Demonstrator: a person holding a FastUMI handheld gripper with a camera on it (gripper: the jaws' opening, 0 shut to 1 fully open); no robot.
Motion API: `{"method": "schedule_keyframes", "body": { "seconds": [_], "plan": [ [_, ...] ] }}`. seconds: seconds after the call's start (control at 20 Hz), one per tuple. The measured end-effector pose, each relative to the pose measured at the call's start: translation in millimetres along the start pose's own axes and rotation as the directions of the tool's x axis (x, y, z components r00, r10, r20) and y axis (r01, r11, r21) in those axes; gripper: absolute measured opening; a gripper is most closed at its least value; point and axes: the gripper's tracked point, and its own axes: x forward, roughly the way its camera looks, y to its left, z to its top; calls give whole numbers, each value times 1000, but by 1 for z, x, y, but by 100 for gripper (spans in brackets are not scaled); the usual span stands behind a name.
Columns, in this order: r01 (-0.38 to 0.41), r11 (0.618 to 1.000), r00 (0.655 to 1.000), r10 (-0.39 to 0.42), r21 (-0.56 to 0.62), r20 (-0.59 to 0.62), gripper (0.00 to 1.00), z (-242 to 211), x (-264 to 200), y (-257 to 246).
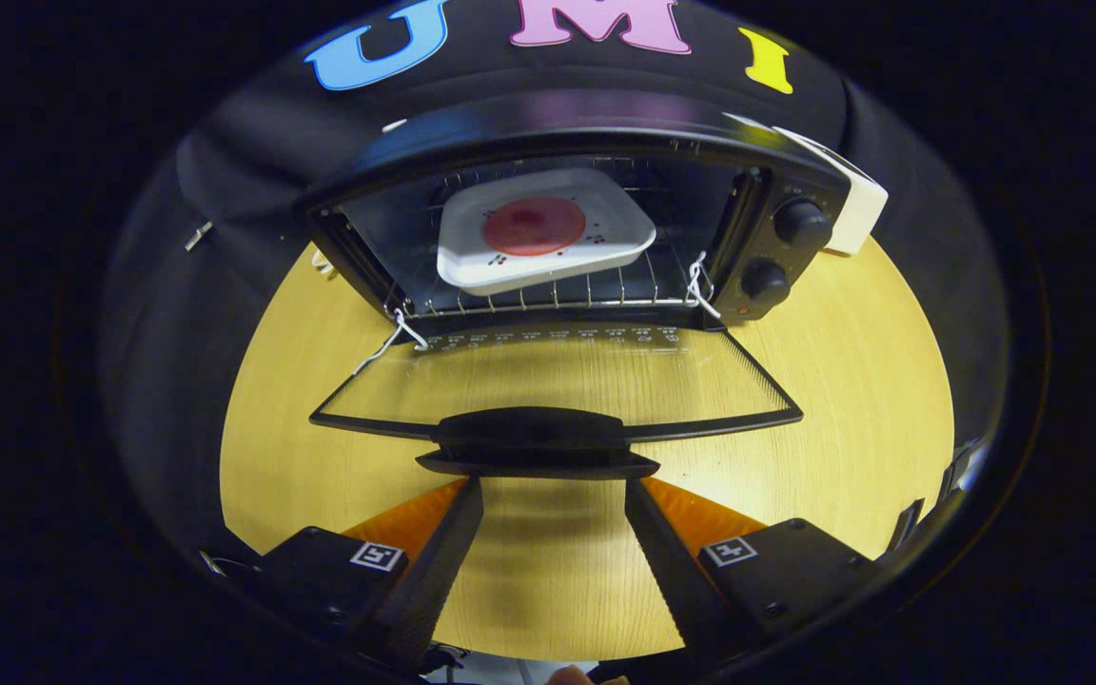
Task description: Open the toaster oven, put the food inside, and close the toaster oven door.
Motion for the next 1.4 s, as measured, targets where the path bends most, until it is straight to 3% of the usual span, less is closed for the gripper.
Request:
{"method": "schedule_keyframes", "body": {
  "seconds": [0.4, 0.7, 0.9, 1.4],
  "plan": [
    [-17, 999, 969, 24, -31, 246, 98, 79, -50, 1],
    [-38, 999, 902, 41, -15, 430, 99, 136, -102, -14],
    [-30, 999, 846, 47, -40, 530, 99, 158, -138, -25],
    [-39, 998, 664, 64, -51, 745, 99, 214, -264, -67]
  ]
}}
